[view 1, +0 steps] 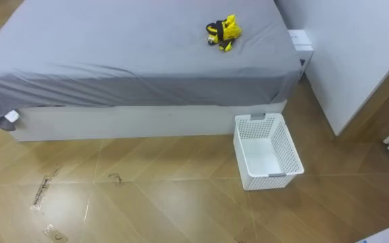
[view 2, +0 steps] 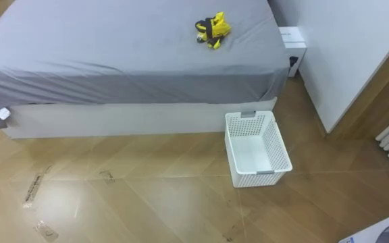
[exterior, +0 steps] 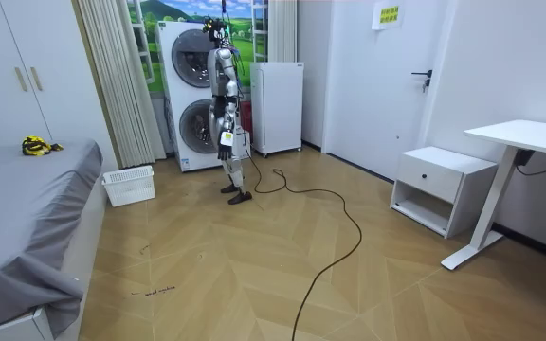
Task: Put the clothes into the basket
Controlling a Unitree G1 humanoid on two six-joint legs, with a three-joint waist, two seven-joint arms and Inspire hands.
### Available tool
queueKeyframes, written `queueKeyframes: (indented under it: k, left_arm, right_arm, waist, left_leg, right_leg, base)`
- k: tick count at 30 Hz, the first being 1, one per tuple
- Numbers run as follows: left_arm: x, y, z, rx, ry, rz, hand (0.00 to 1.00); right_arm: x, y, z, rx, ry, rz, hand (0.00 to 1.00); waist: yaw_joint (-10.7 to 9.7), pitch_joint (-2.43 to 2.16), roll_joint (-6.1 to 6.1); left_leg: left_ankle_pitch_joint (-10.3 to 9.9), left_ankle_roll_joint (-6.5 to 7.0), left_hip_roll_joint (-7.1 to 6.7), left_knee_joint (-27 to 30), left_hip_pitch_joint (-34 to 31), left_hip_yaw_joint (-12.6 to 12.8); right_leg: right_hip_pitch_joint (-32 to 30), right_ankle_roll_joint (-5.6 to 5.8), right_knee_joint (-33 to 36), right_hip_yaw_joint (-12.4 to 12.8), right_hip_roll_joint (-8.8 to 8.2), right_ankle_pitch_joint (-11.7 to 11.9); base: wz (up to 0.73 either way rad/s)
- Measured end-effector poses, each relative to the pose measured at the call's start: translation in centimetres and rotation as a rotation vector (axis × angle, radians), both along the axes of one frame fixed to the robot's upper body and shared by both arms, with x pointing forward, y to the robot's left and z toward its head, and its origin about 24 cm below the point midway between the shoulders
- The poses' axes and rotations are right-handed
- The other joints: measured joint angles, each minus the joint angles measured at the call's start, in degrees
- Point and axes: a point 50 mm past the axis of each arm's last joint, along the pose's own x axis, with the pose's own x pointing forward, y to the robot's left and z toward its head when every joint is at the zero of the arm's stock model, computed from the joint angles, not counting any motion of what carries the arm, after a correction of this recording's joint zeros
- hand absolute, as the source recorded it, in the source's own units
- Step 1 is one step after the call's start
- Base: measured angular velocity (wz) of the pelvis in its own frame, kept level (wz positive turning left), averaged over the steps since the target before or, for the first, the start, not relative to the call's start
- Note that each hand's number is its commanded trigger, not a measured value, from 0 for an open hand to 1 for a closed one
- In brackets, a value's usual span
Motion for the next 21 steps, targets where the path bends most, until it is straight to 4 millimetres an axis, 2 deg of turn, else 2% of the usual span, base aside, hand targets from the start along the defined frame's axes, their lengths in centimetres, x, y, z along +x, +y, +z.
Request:
queueKeyframes:
  k: [21]
  left_arm:
    - [-0.01, 0.09, 0.01, -0.012, -0.005, 0.01, 0.0]
  right_arm:
    - [-0.11, -0.01, -0.01, 0.005, -0.002, -0.014, 0.0]
  waist:
    - [0.0, 0.01, 0.03]
  left_leg:
    - [0.0, 0.0, 0.04, -0.1, -0.2, -0.3]
  right_leg:
    - [-0.3, 0.0, 0.0, 0.1, 0.01, 0.0]
  base:
    - [0.0]
